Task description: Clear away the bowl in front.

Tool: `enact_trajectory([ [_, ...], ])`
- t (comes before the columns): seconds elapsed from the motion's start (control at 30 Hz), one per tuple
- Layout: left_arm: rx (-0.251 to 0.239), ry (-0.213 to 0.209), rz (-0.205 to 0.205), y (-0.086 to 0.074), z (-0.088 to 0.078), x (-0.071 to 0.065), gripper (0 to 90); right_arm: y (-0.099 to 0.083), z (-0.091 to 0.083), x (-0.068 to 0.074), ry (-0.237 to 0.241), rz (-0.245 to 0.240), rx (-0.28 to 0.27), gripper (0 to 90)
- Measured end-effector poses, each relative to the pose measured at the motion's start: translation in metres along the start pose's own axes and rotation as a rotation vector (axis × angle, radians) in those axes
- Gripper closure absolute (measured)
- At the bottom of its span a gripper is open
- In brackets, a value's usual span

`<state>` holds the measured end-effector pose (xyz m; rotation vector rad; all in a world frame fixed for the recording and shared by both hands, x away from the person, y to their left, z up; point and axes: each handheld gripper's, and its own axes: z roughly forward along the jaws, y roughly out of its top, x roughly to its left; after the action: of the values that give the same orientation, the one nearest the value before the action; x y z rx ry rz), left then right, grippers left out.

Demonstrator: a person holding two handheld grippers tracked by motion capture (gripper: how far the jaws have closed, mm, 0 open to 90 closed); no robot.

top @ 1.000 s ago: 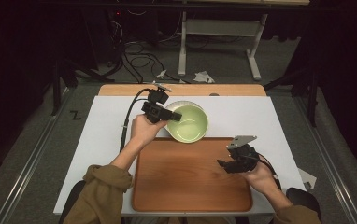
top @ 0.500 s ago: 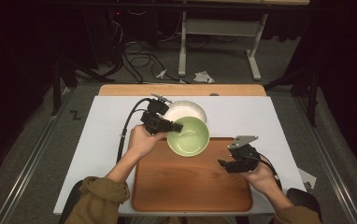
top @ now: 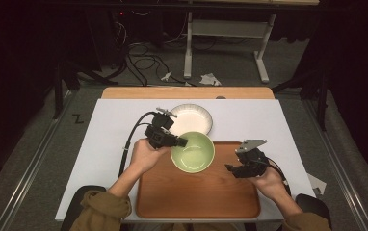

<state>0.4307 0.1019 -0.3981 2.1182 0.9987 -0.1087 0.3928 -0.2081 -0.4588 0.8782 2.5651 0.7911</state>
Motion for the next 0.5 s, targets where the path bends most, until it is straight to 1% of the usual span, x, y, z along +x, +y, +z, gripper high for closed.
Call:
enact_trajectory([
  [0.2, 0.018, 0.003, -0.004, -0.006, 0.007, 0.001, 82.6, 0.0, 0.002, 0.0, 0.007, -0.009, 0.012, 37.1],
  [0.23, 0.021, 0.002, -0.005, -0.007, 0.009, 0.001, 82.6, 0.0, 0.001, 0.0, 0.003, -0.001, 0.008, 37.1],
  [0.3, 0.028, 0.009, 0.0, -0.008, 0.013, 0.0, 82.6, 0.0, 0.001, 0.0, 0.007, -0.001, -0.001, 37.1],
  [0.37, 0.037, 0.015, 0.004, -0.009, 0.017, 0.0, 82.6, -0.001, 0.001, 0.0, 0.005, -0.005, 0.007, 37.1],
  [0.5, 0.048, 0.019, -0.002, -0.012, 0.024, 0.002, 82.6, 0.0, 0.001, 0.001, 0.006, -0.008, 0.004, 37.1],
])
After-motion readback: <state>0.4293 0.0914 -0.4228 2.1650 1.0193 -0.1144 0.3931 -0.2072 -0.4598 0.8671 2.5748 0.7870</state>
